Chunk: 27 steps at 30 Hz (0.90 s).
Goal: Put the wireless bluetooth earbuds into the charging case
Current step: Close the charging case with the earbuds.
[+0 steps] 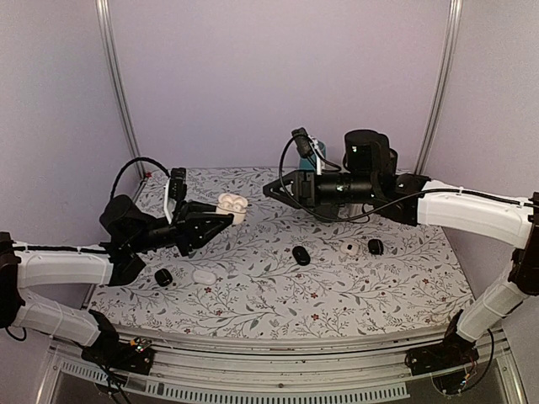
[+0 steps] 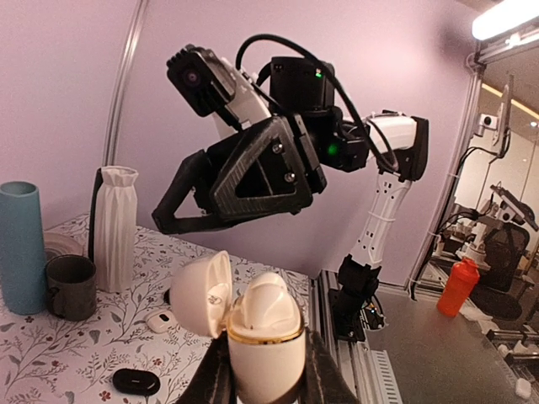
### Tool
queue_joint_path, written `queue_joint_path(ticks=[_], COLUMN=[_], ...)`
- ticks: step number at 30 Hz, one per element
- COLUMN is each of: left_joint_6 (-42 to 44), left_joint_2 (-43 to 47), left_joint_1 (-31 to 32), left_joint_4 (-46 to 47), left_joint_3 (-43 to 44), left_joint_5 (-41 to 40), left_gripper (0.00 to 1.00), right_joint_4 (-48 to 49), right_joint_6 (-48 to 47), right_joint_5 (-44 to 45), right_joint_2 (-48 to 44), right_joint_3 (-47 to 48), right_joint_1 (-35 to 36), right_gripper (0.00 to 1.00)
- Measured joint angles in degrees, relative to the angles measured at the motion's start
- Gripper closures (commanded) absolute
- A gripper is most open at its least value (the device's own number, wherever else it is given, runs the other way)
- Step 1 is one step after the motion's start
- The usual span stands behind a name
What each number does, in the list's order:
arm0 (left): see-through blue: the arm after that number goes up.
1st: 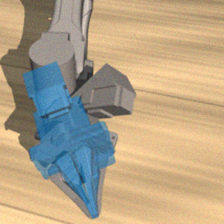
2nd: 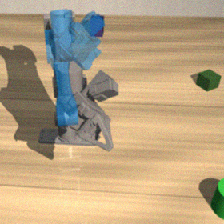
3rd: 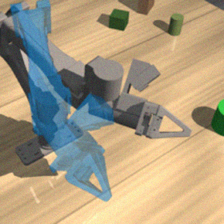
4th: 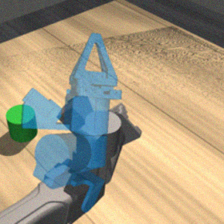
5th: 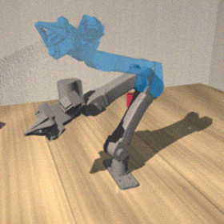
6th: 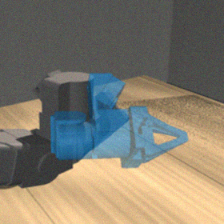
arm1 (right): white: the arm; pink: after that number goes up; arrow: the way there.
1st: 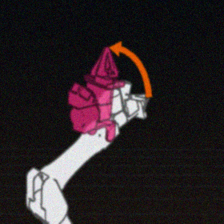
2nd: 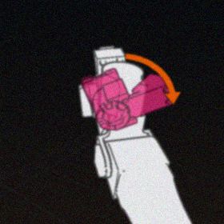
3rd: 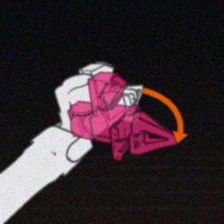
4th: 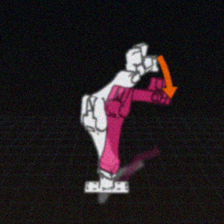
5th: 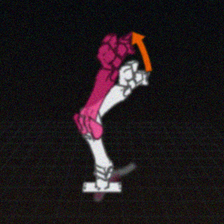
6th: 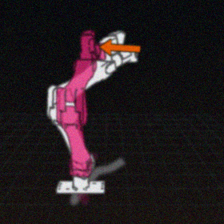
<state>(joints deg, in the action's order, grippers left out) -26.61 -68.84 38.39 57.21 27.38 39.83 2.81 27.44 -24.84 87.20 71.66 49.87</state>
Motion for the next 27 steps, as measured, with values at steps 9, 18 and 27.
queue_joint_path(ticks=[9, 18, 27], left_joint_6=[-0.92, -1.18, -1.31], left_joint_2=[0.85, 0.87, 0.87], left_joint_1=[1.57, 2.49, 2.62], left_joint_4=[0.96, 1.51, 1.66], left_joint_3=[2.14, 2.6, 2.6], left_joint_5=[2.21, 1.77, 0.98], left_gripper=[1.0, 1.0, 1.0], right_joint_4=[9.81, 14.82, 17.49], right_joint_6=[3.02, 5.07, 5.2], right_joint_5=[-9.09, -13.22, -14.78], right_joint_2=[4.66, 6.78, 6.78], right_joint_3=[-0.52, -0.5, -0.5], right_joint_1=[0.02, 1.22, 2.36], right_gripper=[0.5, 0.5, 0.5])
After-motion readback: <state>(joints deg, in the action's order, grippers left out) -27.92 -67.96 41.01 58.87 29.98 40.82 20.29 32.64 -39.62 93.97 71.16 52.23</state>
